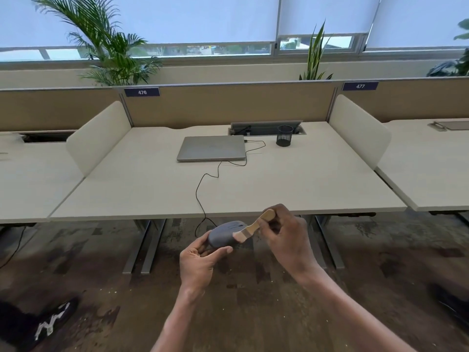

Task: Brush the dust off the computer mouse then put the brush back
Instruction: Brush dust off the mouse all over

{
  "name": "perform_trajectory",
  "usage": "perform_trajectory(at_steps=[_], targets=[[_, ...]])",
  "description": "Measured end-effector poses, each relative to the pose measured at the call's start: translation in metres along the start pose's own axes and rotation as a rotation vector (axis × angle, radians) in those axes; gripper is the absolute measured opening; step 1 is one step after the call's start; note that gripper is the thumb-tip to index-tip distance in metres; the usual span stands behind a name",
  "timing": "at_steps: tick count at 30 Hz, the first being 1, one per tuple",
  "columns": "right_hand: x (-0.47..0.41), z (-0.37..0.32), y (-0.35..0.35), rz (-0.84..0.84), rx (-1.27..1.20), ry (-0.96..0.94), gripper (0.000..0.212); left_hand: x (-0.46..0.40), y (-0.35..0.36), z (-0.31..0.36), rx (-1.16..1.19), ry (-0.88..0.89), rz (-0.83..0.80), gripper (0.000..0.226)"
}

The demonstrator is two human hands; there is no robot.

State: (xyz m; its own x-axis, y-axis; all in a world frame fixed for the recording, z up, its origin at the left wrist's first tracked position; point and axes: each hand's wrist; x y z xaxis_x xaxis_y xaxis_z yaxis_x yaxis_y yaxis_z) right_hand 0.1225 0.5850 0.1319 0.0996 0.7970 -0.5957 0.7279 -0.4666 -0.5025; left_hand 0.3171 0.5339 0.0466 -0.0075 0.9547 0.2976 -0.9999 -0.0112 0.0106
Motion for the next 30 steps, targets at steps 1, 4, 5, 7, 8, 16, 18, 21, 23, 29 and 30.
perform_trajectory(at_steps=[1, 4, 5, 7, 8, 16, 18, 21, 23, 29, 30], targets=[[0.001, 0.001, -0.002, 0.025, 0.009, 0.007, 0.012, 0.0, -0.001, -0.001, 0.0, -0.002, 0.002, 0.075], [0.005, 0.001, -0.003, 0.088, -0.009, 0.008, 0.014, -0.001, -0.001, -0.002, 0.007, 0.009, 0.004, 0.076], [0.006, -0.001, 0.0, 0.087, -0.03, 0.003, 0.015, -0.001, 0.0, -0.002, 0.012, 0.008, 0.003, 0.077], [0.01, -0.003, 0.005, 0.067, -0.053, 0.006, 0.015, -0.001, 0.0, -0.001, 0.025, 0.005, -0.003, 0.08], [0.011, -0.003, 0.006, 0.06, -0.04, 0.012, 0.015, 0.0, 0.0, -0.001, 0.027, 0.009, -0.007, 0.08], [-0.002, -0.029, 0.005, 0.056, -0.047, -0.022, 0.02, 0.005, -0.002, -0.006, -0.016, 0.054, -0.008, 0.08], [-0.002, -0.039, 0.014, 0.002, -0.073, -0.05, 0.019, 0.008, 0.0, -0.006, -0.005, 0.051, -0.012, 0.081], [-0.006, -0.041, 0.021, -0.062, -0.005, -0.08, 0.017, 0.011, 0.003, -0.004, -0.008, 0.051, -0.006, 0.078], [-0.012, -0.036, 0.018, -0.086, 0.04, -0.09, 0.018, 0.012, 0.003, -0.002, -0.023, 0.073, 0.012, 0.075], [-0.026, -0.039, 0.013, -0.077, 0.068, -0.16, 0.017, 0.009, -0.001, -0.005, -0.036, 0.095, 0.023, 0.074], [-0.026, -0.043, 0.017, -0.107, 0.036, -0.164, 0.017, 0.008, -0.001, -0.005, -0.026, 0.084, 0.019, 0.076]])
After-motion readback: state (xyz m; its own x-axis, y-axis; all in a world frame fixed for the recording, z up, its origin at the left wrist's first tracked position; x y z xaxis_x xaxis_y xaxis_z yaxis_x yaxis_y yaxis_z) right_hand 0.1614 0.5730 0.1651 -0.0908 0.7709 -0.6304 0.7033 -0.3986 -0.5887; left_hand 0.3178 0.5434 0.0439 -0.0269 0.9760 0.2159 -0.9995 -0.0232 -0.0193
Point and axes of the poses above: each hand's wrist, its own x-axis away from the middle knuckle, its own y-axis out of the palm, z = x × y, and after that the axes turned 12 degrees about -y, right-handed
